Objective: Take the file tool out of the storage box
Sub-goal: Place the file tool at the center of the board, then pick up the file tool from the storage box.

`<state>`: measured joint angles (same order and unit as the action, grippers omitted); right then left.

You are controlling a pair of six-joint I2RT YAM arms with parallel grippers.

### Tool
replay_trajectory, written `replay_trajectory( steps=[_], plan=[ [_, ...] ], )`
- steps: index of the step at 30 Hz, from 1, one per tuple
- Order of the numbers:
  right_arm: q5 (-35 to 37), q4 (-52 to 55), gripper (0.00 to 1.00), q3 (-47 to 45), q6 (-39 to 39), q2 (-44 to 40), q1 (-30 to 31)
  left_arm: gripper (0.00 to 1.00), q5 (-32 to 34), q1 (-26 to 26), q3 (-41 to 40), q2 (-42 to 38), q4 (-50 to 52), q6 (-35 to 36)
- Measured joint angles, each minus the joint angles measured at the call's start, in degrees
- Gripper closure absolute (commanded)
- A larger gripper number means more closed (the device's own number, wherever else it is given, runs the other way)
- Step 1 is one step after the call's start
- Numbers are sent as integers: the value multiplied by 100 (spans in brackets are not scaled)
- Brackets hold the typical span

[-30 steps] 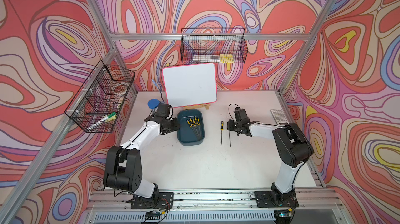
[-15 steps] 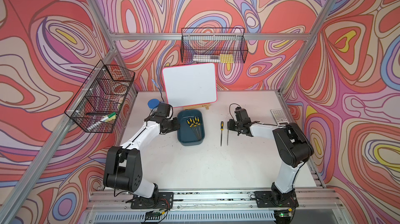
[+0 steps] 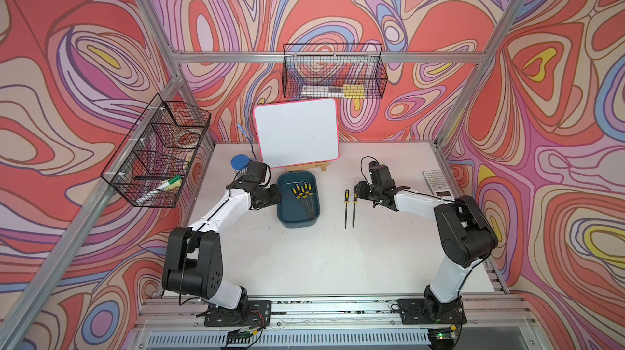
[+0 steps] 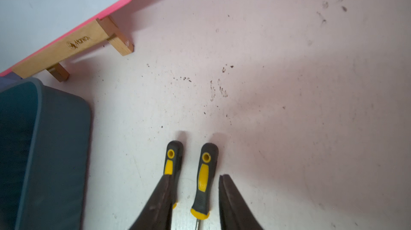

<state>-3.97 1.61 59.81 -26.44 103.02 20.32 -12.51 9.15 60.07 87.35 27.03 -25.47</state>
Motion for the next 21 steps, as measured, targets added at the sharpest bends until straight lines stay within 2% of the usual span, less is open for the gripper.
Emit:
replay_trajectory(
  steps=[9, 13, 17, 21],
  plan=[
    [308, 455, 58, 581, 76, 83, 116, 55, -2, 0, 0, 2, -2, 0],
    [457, 922, 57, 1346, 455, 203, 651, 55, -44, 0, 0, 33, -2, 0],
    [295, 981, 58, 2223, 785, 463, 1397, 54, -42, 0, -31, 44, -52, -39],
    [20, 1108, 59, 3158, 997, 1139, 1969, 54, -72, -9, -173, -44, -212, -166]
  ],
)
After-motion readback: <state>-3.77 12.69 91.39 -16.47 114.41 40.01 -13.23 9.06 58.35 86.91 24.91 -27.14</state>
